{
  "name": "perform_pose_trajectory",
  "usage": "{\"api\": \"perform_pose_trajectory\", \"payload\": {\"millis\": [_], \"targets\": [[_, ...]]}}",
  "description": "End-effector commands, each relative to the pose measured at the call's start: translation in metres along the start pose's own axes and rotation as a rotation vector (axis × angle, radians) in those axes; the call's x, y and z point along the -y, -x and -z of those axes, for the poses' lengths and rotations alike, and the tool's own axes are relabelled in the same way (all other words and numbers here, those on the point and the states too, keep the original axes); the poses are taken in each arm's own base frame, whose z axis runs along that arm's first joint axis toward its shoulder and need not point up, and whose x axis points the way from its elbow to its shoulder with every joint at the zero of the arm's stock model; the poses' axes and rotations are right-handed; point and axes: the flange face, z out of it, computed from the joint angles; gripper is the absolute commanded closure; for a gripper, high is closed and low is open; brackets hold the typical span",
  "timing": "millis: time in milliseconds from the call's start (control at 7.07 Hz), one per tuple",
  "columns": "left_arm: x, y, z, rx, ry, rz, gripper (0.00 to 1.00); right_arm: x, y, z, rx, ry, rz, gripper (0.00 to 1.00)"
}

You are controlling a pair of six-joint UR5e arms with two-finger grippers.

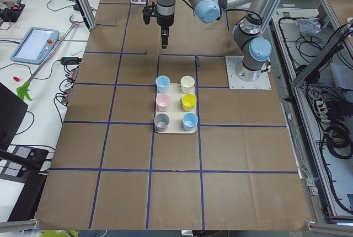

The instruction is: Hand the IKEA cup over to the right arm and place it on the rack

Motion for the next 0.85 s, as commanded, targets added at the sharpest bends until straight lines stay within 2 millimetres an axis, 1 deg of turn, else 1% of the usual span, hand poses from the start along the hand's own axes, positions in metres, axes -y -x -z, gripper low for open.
{"api": "perform_pose_trajectory", "payload": {"millis": [0,141,424,566,707], "targets": [[-0.002,0.026,-0.031,0.001,0.002,0.027,0.01,0.000,0.001,0.000,0.000,-0.001,0.000,0.00],[-0.004,0.028,-0.048,0.005,-0.011,0.030,0.01,0.000,0.001,0.000,0.000,-0.001,0.000,0.00],[0.000,0.031,-0.102,0.012,-0.022,-0.022,0.01,0.000,0.000,0.000,0.000,0.000,-0.002,0.00],[-0.004,0.030,-0.128,0.000,0.001,-0.024,0.01,0.000,0.000,-0.001,0.000,0.002,-0.003,0.00],[-0.006,0.030,-0.159,-0.001,0.007,-0.024,0.01,0.000,0.000,-0.001,0.000,0.000,-0.002,0.00]]}}
